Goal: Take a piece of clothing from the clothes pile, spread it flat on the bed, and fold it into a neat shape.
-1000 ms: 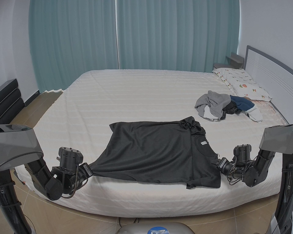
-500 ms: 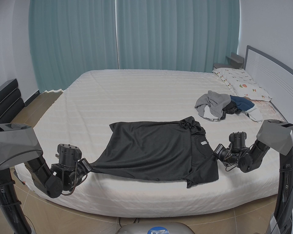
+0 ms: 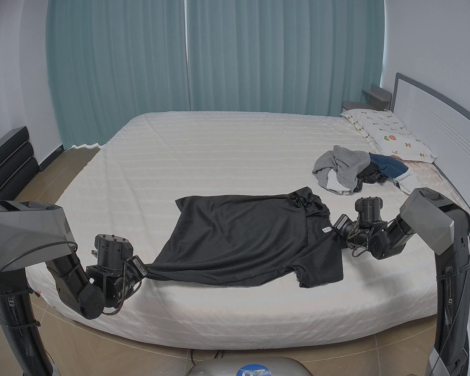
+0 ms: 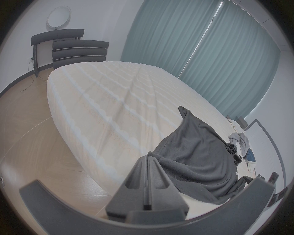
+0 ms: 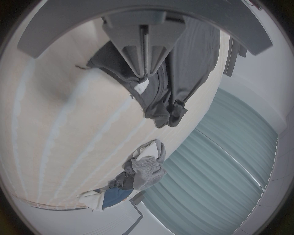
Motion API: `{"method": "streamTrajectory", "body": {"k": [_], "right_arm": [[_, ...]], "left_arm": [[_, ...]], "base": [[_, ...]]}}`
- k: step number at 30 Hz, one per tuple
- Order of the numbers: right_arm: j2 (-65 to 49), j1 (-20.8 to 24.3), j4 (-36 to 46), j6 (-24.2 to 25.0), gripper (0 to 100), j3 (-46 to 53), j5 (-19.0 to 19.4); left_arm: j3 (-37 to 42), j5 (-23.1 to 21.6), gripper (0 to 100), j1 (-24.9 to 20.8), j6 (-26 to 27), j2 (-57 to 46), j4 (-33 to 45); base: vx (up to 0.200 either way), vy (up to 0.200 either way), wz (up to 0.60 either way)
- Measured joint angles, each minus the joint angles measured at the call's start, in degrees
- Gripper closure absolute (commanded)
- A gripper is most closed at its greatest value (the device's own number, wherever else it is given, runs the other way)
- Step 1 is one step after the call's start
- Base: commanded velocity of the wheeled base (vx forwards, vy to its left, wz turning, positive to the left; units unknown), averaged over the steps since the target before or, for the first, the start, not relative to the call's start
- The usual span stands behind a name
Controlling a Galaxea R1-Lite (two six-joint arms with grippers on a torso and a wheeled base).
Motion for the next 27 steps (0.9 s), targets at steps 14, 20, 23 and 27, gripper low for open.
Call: {"method": "streamTrajectory", "body": {"k": [14, 20, 23, 27], "right_arm": [[4.93, -0.24, -0.73, -0.38, 0, -4.43, -0.96], [0.84, -1.82, -1.06, -0.38, 0, 1.22, 1.0], [-1.55, -2.67, -1.1, -0.35, 0, 4.8, 1.85], [-4.19, -3.52, -1.67, -0.46, 0, 10.12, 2.94]], "left_arm": [[-0.04, -0.11, 100, 0.05, -0.29, 0.69, -0.12], [0.02, -0.11, 100, 0.02, -0.32, 0.69, -0.12], [0.11, -0.18, 100, 0.0, -0.32, 0.69, -0.15], [0.28, -0.32, 100, -0.02, -0.29, 0.61, -0.12]], "base": [[0.0, 0.0, 0.0], [0.0, 0.0, 0.0], [0.0, 0.0, 0.0], [0.0, 0.0, 0.0]]}}
